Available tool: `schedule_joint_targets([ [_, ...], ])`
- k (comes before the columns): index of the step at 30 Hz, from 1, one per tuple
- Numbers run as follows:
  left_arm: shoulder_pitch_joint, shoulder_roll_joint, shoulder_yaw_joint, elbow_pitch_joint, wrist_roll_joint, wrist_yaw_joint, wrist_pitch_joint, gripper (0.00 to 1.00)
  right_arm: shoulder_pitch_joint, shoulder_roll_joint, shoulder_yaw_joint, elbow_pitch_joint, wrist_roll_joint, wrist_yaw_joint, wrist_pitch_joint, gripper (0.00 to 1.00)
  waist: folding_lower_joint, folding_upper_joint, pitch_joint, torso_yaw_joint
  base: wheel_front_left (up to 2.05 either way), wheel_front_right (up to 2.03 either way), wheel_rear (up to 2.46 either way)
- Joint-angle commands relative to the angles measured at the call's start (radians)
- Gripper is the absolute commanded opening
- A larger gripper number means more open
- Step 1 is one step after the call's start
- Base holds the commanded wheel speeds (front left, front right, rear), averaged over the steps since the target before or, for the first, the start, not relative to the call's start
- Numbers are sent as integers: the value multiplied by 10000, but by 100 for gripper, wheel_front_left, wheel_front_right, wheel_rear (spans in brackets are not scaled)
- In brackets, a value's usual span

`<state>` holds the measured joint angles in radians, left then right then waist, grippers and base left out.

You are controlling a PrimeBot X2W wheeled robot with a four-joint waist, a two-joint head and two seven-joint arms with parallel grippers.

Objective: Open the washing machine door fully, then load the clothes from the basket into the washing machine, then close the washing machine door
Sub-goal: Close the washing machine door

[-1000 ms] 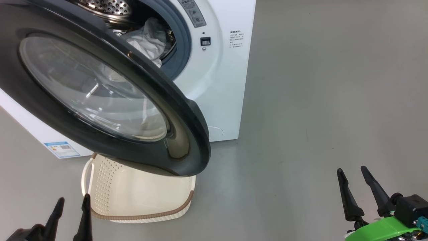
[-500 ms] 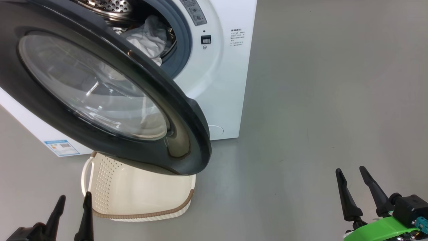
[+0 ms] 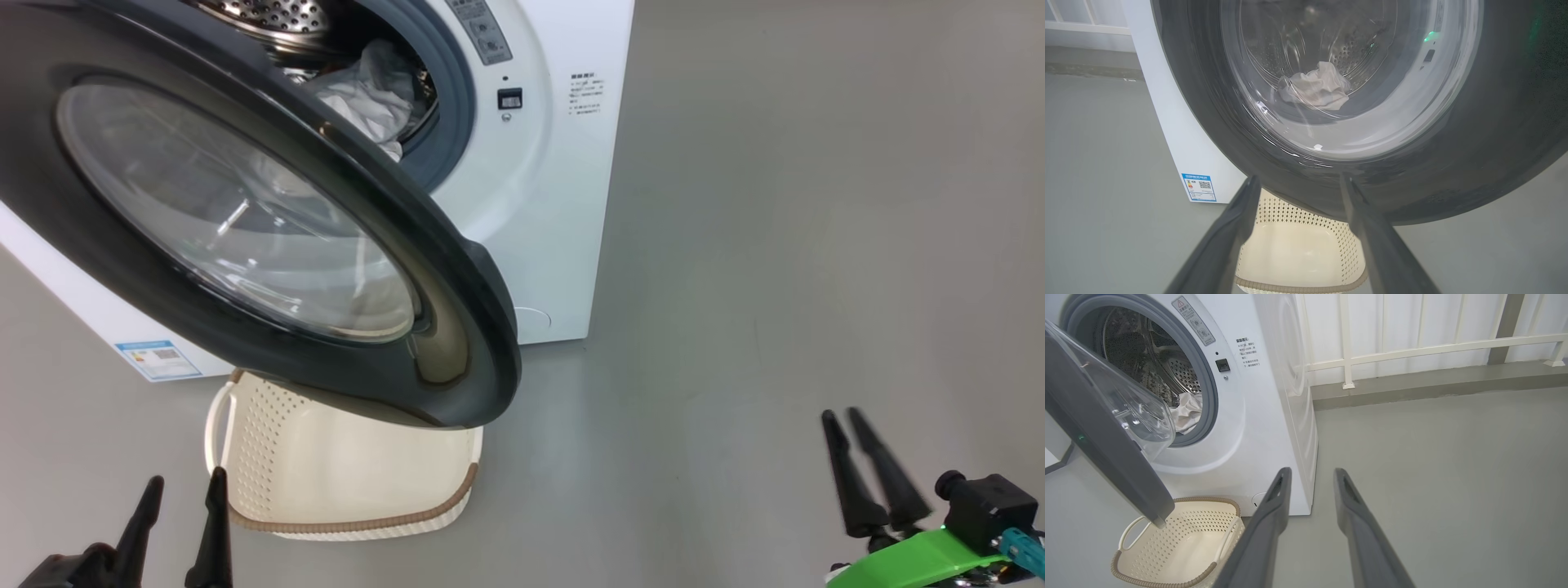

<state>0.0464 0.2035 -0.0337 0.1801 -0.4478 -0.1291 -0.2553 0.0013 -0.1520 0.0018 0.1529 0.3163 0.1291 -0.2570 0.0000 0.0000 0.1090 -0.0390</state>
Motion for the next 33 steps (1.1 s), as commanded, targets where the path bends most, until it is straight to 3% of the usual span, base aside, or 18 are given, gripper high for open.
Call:
schedule_joint_targets([
  [1,-181,121,370,-171,-55,-15,-64,100,-243,-97,319,-222,91,16,-48,0,0,0,-73,64,0,0,0],
  [9,-111,-30,278,-169,-108,-15,-64,100,-847,-71,632,-741,506,16,-48,0,0,0,-306,366,0,0,0],
  [18,-27,-213,196,-509,-68,-15,-64,100,-2650,-79,1670,-1853,925,16,-48,0,0,0,-367,692,0,0,0],
  [27,-61,-430,-57,-852,-8,-15,-65,100,-4002,178,3313,-3534,1224,16,-48,0,0,0,-331,1127,0,0,0],
  [33,-20,-562,-45,-976,6,-15,-65,100,-4060,311,4634,-3857,1342,16,-48,0,0,0,-319,1331,0,0,0],
])
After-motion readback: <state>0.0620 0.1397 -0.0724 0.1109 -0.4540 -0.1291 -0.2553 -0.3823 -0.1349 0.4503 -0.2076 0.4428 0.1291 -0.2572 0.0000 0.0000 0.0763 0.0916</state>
